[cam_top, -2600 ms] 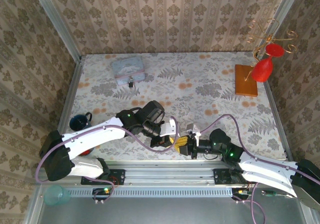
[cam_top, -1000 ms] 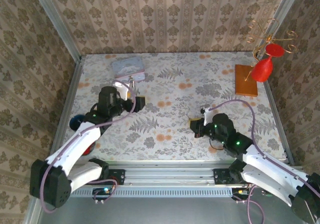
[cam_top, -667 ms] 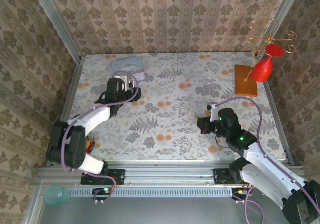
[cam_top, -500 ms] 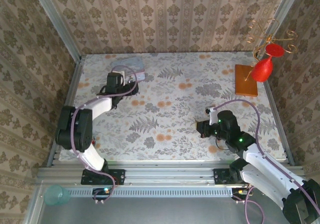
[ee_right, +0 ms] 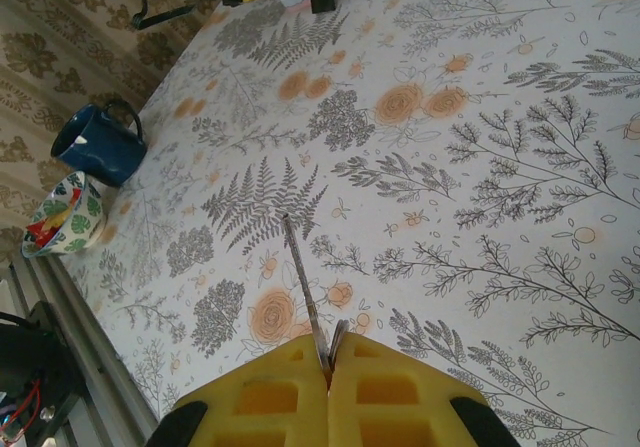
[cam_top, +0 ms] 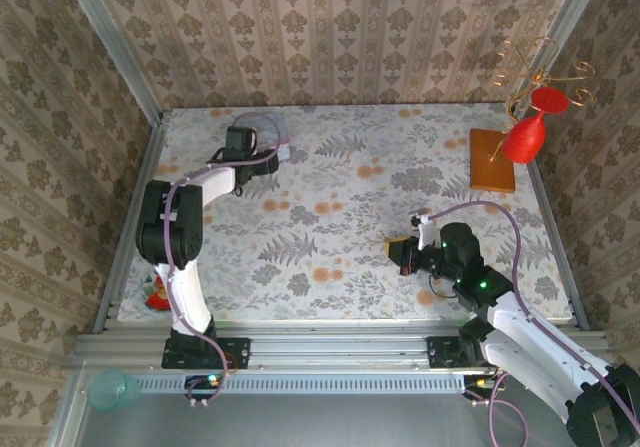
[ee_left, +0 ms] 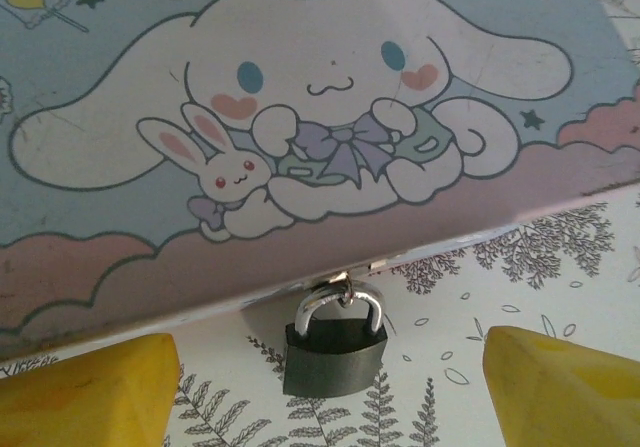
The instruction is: Unlock a padlock with a key
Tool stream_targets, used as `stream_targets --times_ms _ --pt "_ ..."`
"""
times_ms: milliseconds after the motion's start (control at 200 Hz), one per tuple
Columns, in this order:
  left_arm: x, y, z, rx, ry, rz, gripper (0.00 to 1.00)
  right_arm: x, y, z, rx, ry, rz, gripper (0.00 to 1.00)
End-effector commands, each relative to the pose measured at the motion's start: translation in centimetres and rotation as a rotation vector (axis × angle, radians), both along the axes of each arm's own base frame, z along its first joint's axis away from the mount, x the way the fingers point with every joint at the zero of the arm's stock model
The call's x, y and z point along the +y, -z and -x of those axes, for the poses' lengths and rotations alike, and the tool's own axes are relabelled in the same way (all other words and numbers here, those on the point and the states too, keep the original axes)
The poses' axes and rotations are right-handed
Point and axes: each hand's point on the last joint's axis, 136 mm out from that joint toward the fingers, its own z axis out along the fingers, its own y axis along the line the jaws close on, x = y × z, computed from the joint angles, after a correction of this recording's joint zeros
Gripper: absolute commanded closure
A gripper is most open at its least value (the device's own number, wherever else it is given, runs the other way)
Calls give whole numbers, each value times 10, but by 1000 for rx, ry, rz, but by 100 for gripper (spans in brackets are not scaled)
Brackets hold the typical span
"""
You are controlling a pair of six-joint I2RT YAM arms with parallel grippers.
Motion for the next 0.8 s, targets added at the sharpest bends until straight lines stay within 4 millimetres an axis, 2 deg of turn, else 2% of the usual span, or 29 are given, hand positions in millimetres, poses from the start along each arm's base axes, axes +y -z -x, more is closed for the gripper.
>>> stream_targets --times_ms 0,125,365,590,795 --pt "-6 16 3 78 26 -68 21 2 -11 1 -49 -17 -27 100" --pt "-9 25 0 114 13 -125 21 4 -11 2 -44 -30 -36 100" --pt "-4 42 -2 175 -48 -195 35 5 -11 4 -43 -38 -45 100" --pt "11 38 -5 169 -124 -263 43 6 -12 4 -44 -43 -50 100" --pt "5 40 -11 172 -108 -268 48 6 -11 5 -44 -46 -51 100"
